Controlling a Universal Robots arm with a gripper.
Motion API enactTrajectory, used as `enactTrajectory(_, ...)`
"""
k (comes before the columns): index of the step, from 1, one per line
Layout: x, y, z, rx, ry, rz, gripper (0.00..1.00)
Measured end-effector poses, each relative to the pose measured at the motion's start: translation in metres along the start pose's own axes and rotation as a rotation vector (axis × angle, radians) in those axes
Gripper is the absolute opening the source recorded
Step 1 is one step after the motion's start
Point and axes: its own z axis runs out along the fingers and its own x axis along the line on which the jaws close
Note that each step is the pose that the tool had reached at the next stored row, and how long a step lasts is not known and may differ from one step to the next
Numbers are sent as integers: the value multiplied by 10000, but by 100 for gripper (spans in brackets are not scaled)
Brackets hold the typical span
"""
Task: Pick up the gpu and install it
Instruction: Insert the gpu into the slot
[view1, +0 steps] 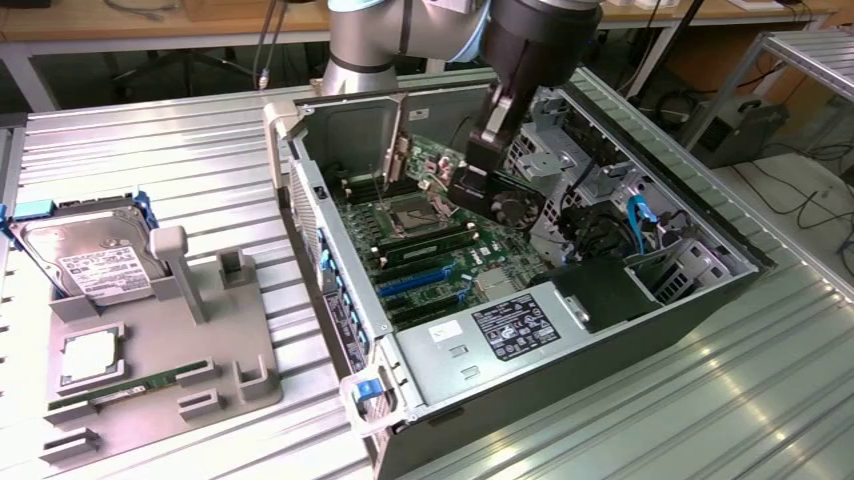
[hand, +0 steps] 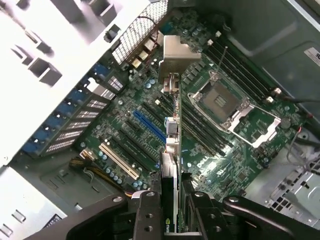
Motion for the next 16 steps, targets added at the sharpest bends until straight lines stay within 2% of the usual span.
enactTrajectory(9, 1, -2, 28, -13, 81, -1867, 26)
enactTrajectory(16, 1, -4, 58, 2, 120, -3309, 26)
